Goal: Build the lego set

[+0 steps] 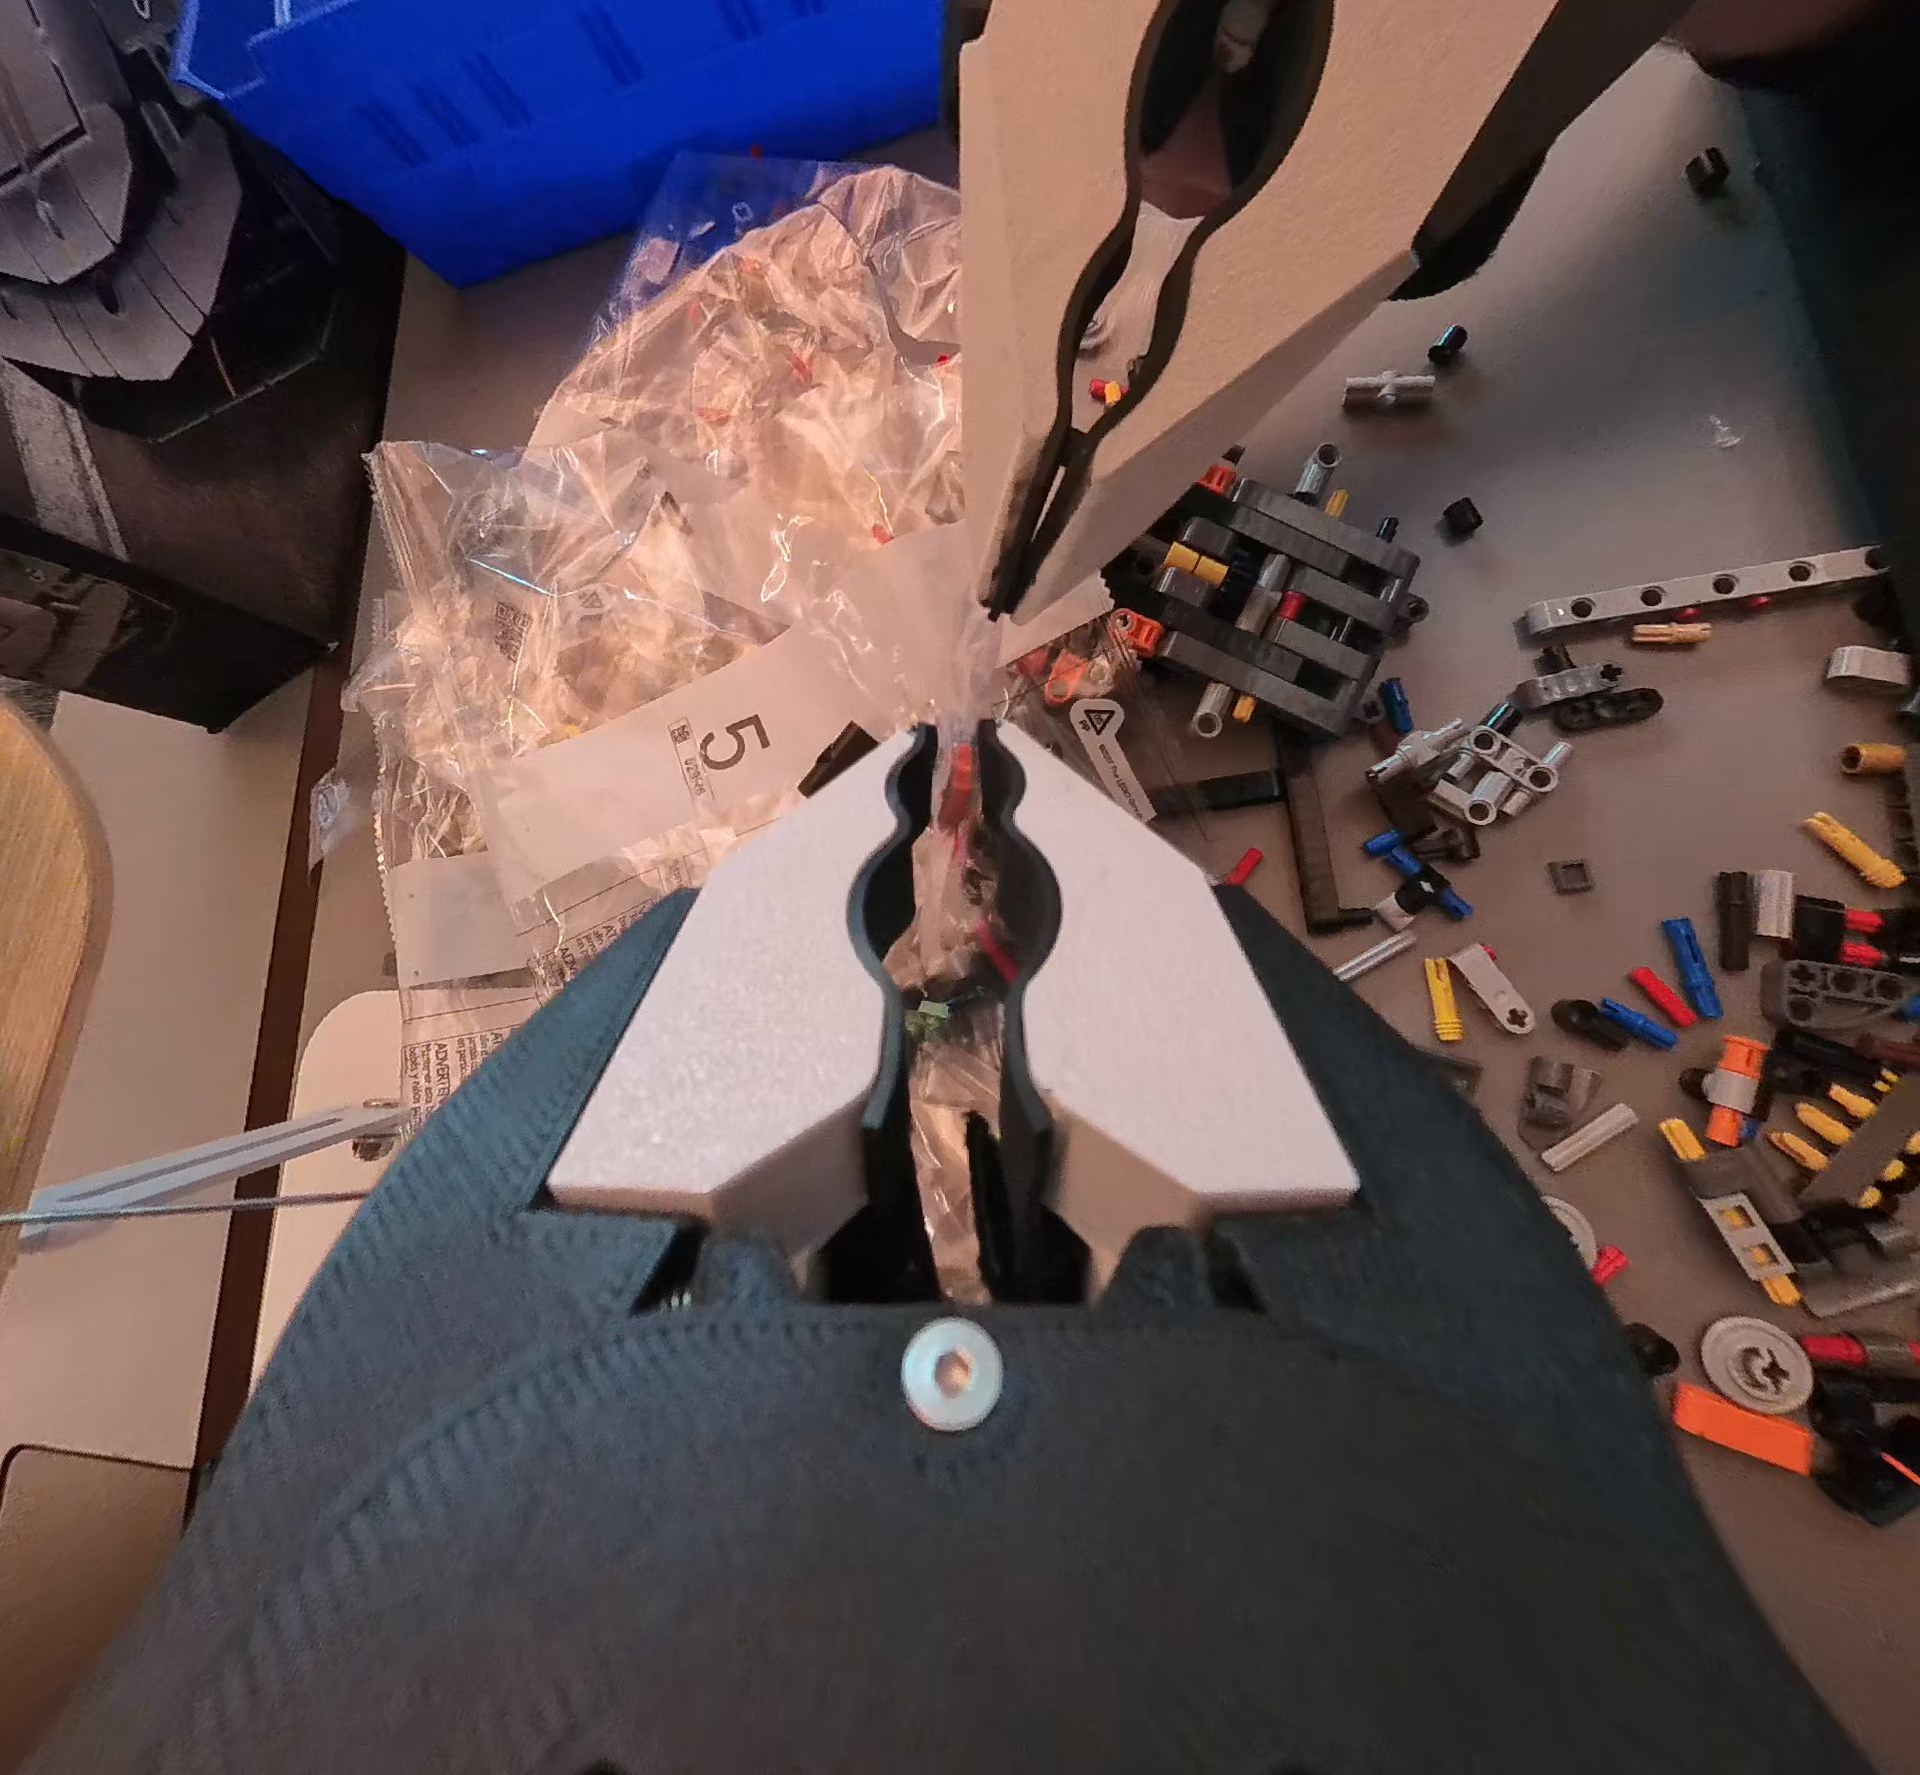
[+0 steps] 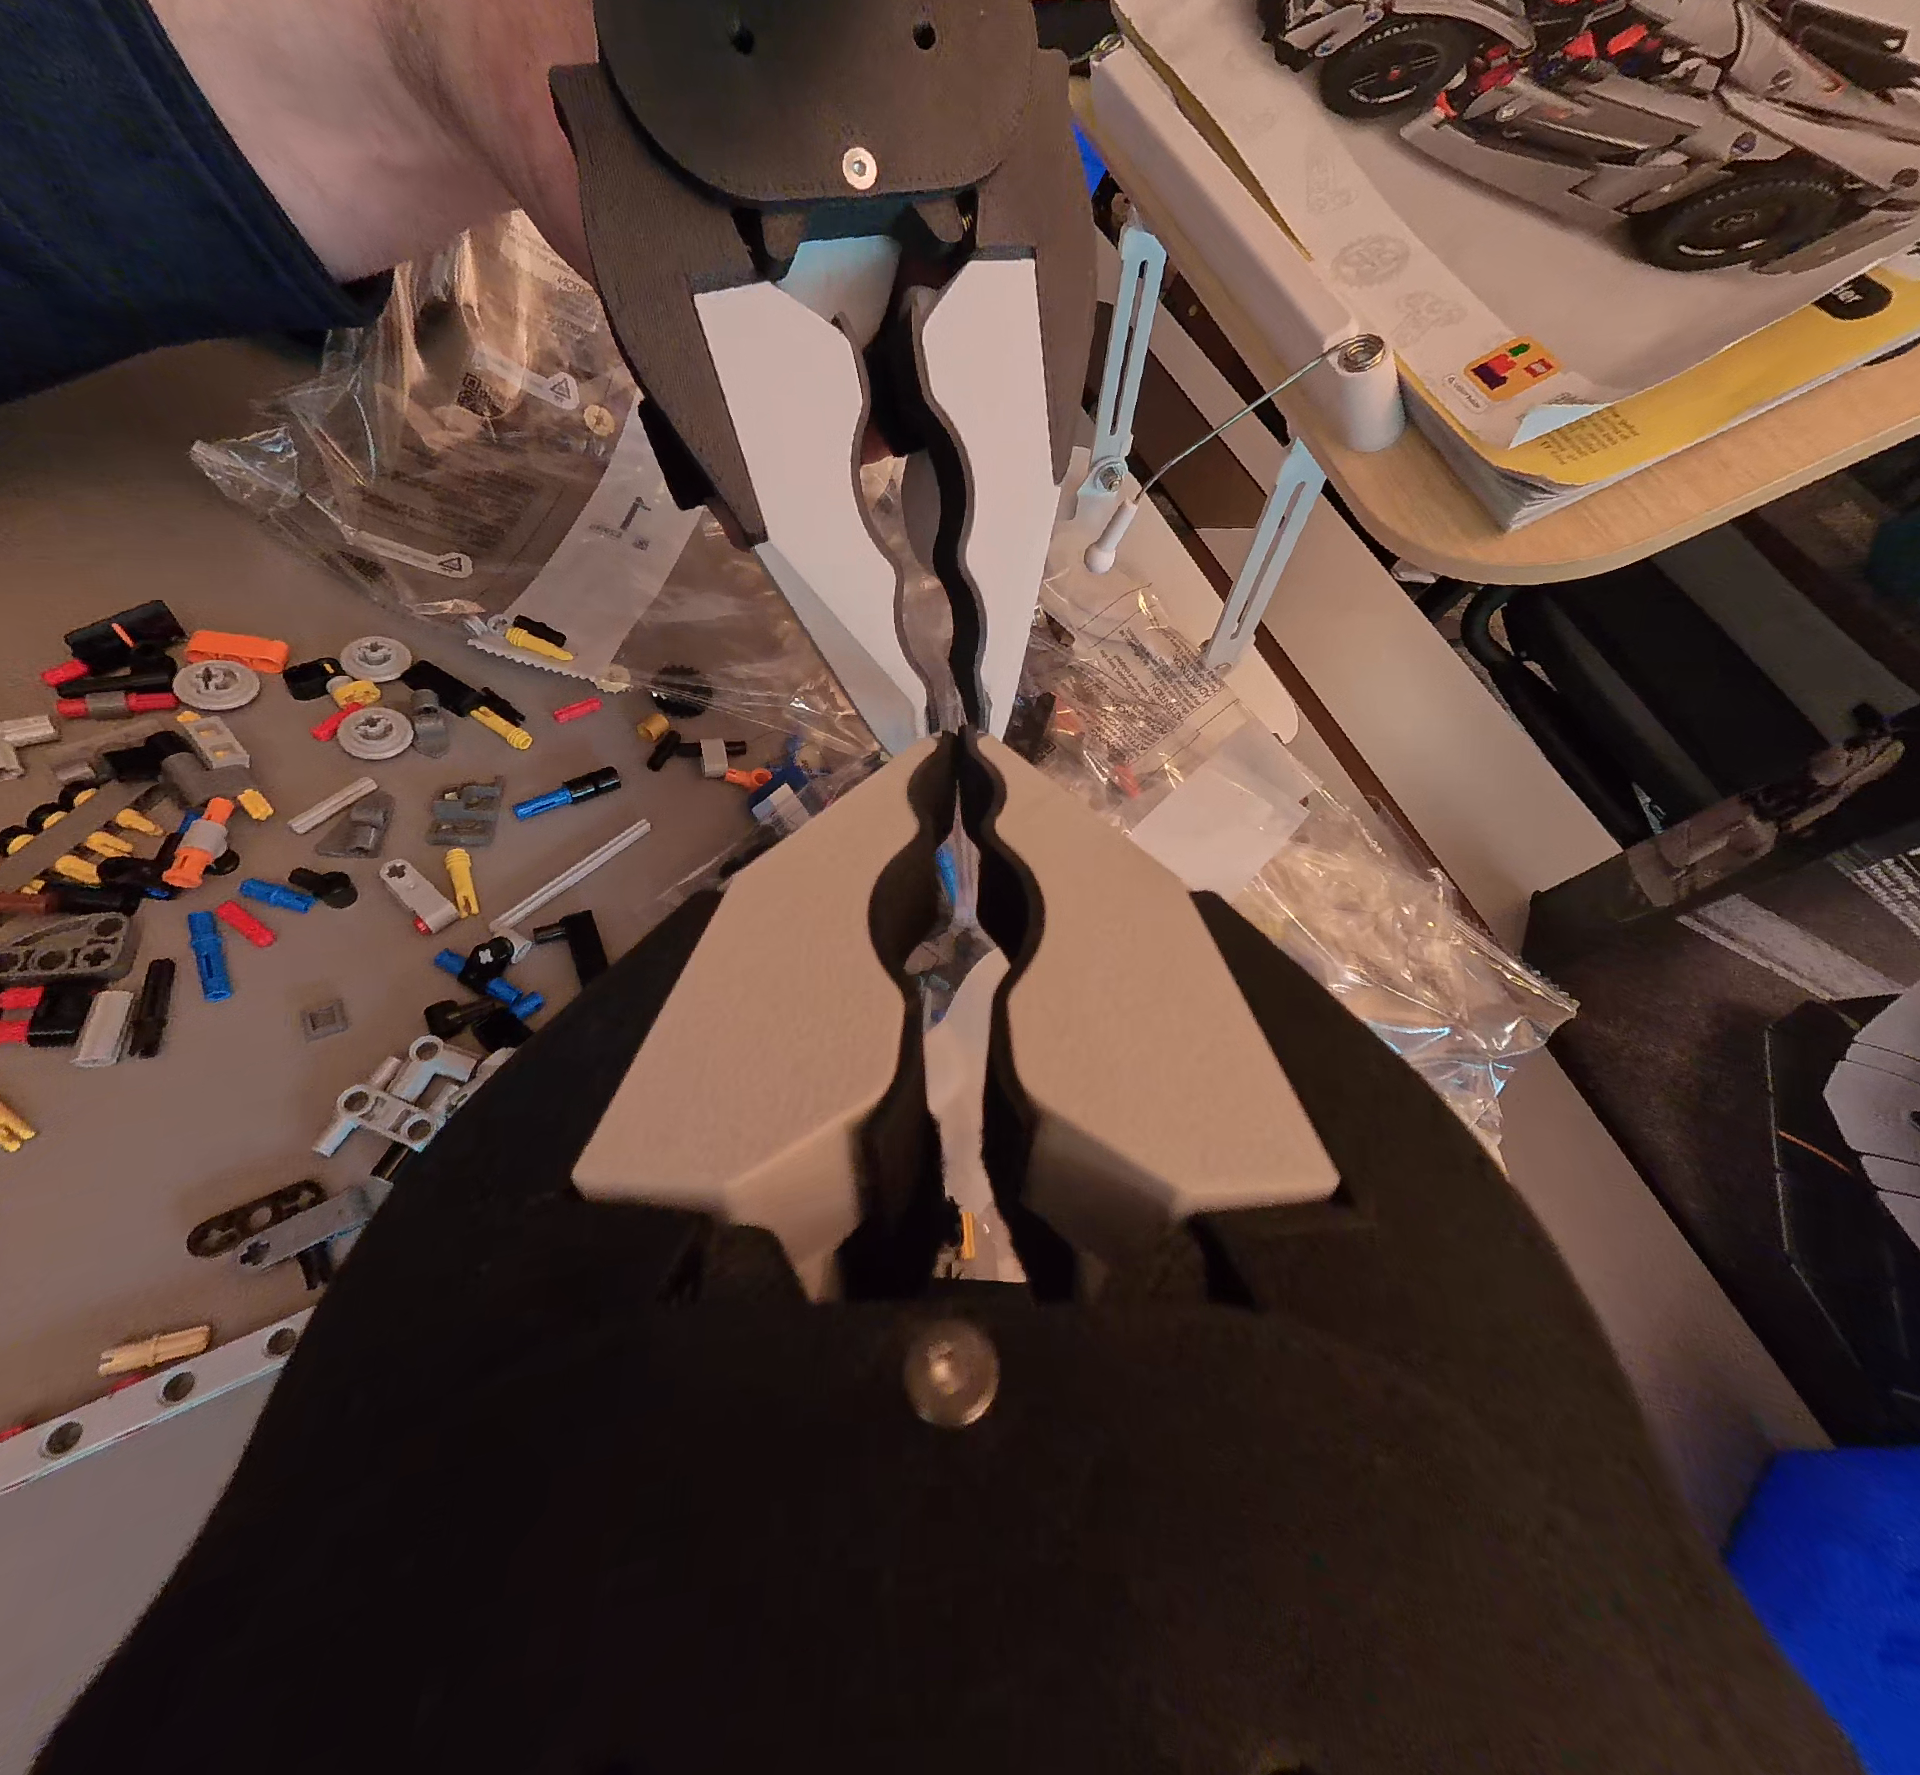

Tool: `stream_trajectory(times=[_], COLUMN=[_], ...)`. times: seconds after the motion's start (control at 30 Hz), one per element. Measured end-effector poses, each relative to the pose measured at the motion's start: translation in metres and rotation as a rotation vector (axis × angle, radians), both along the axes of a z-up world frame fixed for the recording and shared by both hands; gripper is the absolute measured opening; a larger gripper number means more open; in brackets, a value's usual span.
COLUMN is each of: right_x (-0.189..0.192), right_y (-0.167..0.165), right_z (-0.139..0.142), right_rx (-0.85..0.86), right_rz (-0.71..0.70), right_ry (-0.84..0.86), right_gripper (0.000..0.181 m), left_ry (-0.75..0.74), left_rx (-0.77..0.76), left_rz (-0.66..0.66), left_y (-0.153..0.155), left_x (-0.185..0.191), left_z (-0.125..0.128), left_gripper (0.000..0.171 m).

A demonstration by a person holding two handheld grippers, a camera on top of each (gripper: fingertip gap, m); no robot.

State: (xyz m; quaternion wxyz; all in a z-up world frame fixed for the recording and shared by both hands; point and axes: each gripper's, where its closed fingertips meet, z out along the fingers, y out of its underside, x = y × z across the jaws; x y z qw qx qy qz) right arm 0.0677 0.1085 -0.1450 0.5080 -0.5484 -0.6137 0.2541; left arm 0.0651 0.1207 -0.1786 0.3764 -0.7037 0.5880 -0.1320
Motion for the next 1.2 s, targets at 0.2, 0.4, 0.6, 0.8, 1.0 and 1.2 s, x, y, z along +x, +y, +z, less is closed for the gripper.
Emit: stream_trajectory(times=[0.2, 0.4, 0.6, 0.8, 1.0, 1.2], right_x=[0.0, 0.0, 0.0, 0.0, 0.0, 0.0], right_y=[-0.001, 0.0, 0.0, 0.001, 0.001, 0.001], right_z=[0.0, -0.001, -0.002, -0.003, -0.003, -0.003], right_rx=[0.003, 0.003, 0.002, -0.001, -0.005, -0.005], right_rz=[0.003, 0.001, 0.0, -0.001, -0.003, -0.002], right_ry=[-0.003, -0.008, -0.01, -0.012, -0.01, -0.011], right_gripper=[0.0, 0.0, 0.0, 0.0, 0.0, 0.0], left_ry=[0.022, -0.017, -0.072, -0.083, -0.192, -0.252], left_rx=[0.008, 0.021, 0.033, 0.026, -0.001, -0.018], left_rz=[0.006, -0.001, 0.004, 0.003, -0.018, -0.034], left_y=[0.002, 0.001, 0.001, 0.001, -0.002, -0.006], left_x=[-0.002, 0.0, -0.002, -0.001, 0.0, 0.003], left_z=[-0.002, 0.006, 0.017, 0.017, 0.029, 0.037], left_gripper=[0.006, 0.008, 0.008, 0.007, 0.006, 0.005])
